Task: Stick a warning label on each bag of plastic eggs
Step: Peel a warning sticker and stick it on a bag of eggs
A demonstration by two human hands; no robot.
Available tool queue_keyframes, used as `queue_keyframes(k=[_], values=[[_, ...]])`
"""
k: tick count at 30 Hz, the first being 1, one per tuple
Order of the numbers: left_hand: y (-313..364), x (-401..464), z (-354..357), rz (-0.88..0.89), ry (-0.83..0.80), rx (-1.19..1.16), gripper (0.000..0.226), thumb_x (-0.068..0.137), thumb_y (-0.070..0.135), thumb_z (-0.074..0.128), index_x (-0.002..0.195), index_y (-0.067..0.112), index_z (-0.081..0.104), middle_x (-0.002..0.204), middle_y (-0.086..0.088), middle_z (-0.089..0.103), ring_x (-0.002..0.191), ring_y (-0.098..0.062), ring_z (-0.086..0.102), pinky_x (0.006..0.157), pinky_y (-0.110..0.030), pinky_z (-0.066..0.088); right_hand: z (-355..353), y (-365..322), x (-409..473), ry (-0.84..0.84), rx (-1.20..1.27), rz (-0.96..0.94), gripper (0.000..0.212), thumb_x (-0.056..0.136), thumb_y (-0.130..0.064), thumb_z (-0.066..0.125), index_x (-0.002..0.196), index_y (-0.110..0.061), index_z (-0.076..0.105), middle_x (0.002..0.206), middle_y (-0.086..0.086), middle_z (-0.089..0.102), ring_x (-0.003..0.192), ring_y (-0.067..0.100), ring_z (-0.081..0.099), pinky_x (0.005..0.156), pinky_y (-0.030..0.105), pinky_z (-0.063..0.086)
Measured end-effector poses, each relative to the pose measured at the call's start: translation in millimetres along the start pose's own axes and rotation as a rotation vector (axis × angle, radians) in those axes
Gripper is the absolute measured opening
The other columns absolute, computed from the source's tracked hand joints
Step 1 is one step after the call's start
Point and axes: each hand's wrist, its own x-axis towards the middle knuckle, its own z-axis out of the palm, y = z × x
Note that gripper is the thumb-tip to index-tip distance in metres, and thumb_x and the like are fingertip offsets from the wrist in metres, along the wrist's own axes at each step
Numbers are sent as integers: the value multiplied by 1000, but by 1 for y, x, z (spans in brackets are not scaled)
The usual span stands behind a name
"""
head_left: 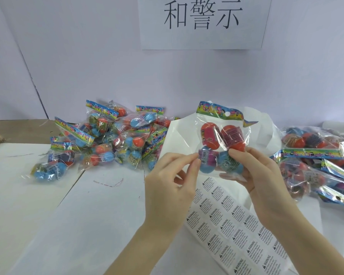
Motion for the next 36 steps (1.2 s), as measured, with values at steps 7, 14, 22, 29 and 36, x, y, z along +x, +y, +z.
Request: queue_keyframes(k=[7,14,22,29,36], values=[[-4,2,0,90,30,114,17,82,16,61,92,11,73,77,18,58,67,-6,54,57,-7,41,0,-1,0,-19,26,-3,28,61,-26,63,83,-10,65,78,4,73,67,12,67,60,21,55],[0,1,-1,72,26,70,7,81,20,65,78,17,70,74,13,62,62,-11,56,56,-8,41,0,-1,0,-27,2,-25,29,62,-27,63,84,-9,65,79,5,73,69,13,68,59,22,55],[3,5,-2,-385,-63,-197,18,89,17,60,71,23,60,60,9,60,54,0,54,56,-10,44,1,-2,-1,-53,46,-40,25,60,-24,64,81,-10,67,78,4,73,69,12,67,58,21,54],[4,5,-2,-393,5,-158,11,86,27,67,87,29,56,90,11,62,80,2,54,68,-7,39,-1,6,0,146,-158,-229,17,78,-6,66,76,-23,66,71,-5,68,71,10,60,70,27,50],[13,-4,3,-415,-438,-541,48,70,44,65,111,19,62,103,4,71,100,-12,64,88,-29,50,6,18,-8,223,-896,-992,17,76,-20,67,90,-13,72,102,-7,64,86,15,60,82,18,44]])
